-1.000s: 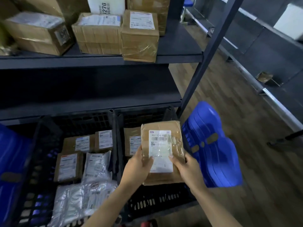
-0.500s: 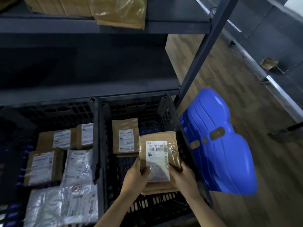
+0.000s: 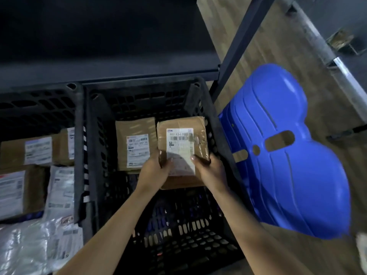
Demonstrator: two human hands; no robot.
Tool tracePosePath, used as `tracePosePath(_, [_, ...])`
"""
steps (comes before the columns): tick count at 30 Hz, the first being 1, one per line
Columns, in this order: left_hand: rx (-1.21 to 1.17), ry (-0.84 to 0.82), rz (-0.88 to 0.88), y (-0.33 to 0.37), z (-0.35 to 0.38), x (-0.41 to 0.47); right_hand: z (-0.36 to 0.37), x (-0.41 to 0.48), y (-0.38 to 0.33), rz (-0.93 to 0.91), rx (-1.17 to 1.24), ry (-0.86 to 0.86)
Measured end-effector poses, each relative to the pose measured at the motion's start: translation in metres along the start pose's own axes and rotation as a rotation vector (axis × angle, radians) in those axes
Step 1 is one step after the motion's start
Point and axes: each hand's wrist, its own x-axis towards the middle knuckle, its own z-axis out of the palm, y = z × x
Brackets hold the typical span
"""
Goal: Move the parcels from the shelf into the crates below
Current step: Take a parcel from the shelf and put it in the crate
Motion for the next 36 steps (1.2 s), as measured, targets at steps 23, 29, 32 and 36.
tracePosePath(23, [-0.23,0.039,-0.083,-0.026,0.029,0.103,0.051,0.123,0.003,0.13,-0.155,0.003])
tracePosePath(29, [-0.238,0.107,-0.059,-0.032,0.04,0.107,0.063,0.133,0.017,0.128,-0.195,0.024])
tracePosePath(32, [0.051,0.153,0.034,-0.042,0.038,0.098,0.065,0.136,0.02,0.144,-0.248,0.031])
tracePosePath(36, [0.131,0.195,0.105,-0.041,0.039,0.085,0.068,0.137,0.02,0.138,-0.254,0.038])
